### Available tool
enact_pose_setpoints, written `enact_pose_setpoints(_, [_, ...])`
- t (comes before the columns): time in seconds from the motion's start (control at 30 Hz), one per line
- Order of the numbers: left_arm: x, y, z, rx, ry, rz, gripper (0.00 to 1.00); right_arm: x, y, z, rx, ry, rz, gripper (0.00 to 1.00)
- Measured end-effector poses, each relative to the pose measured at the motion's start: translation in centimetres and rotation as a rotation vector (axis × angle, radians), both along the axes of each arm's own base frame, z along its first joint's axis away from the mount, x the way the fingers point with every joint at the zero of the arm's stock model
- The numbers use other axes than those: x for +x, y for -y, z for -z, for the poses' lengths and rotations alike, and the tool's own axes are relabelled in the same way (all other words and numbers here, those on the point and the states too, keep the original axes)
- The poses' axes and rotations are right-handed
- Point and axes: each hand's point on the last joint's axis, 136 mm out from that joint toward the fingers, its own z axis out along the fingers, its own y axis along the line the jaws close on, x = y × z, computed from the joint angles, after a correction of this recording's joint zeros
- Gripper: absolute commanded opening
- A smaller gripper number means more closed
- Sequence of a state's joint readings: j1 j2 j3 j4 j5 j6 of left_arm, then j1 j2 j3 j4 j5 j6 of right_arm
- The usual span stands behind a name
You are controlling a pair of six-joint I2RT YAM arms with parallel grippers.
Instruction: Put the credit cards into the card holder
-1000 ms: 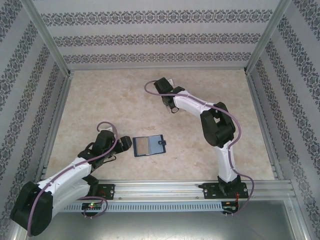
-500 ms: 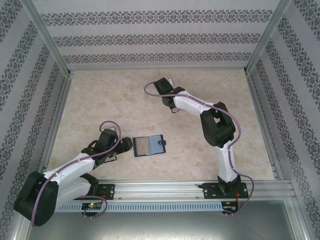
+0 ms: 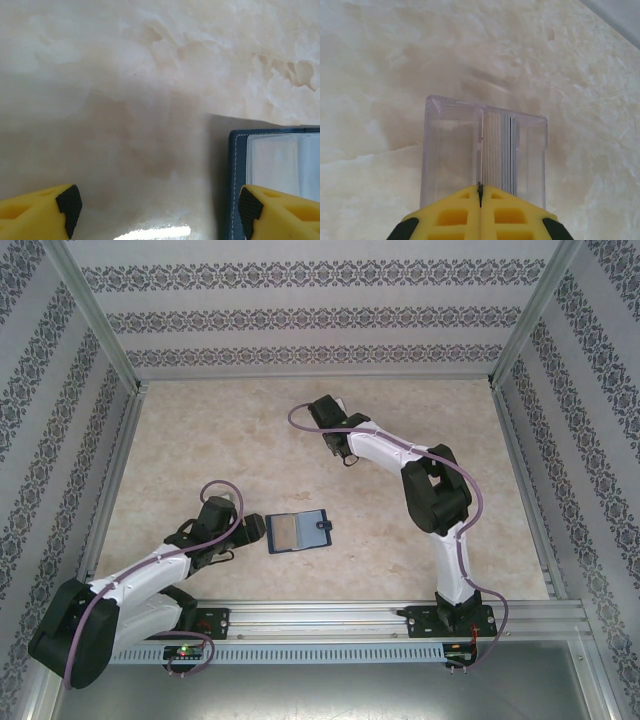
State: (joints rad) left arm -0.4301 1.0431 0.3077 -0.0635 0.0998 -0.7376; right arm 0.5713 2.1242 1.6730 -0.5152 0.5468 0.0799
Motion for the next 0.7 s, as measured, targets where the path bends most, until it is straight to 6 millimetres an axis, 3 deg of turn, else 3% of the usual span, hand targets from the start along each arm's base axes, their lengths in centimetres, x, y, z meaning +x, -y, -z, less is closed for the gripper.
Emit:
enact_pose_setpoints(0.4, [0.1, 0.1, 0.0, 0.0, -0.002, 0.001, 0.84, -3.0, -0.1, -6.8, 0.231, 0.069, 0.0, 0.0])
enact_pose_setpoints(0.57, [0.1, 0.1, -0.1, -0.002, -0.001, 0.002, 0.84, -6.3, 0.3, -8.1, 0.386, 0.068, 0.01, 0.0])
enact_pose_setpoints(0.7, [0.1, 0.2, -0.1, -0.007, 0.0, 0.005, 0.85, -10.2, -0.3, -7.5, 0.595, 0.021, 0.021, 0.0])
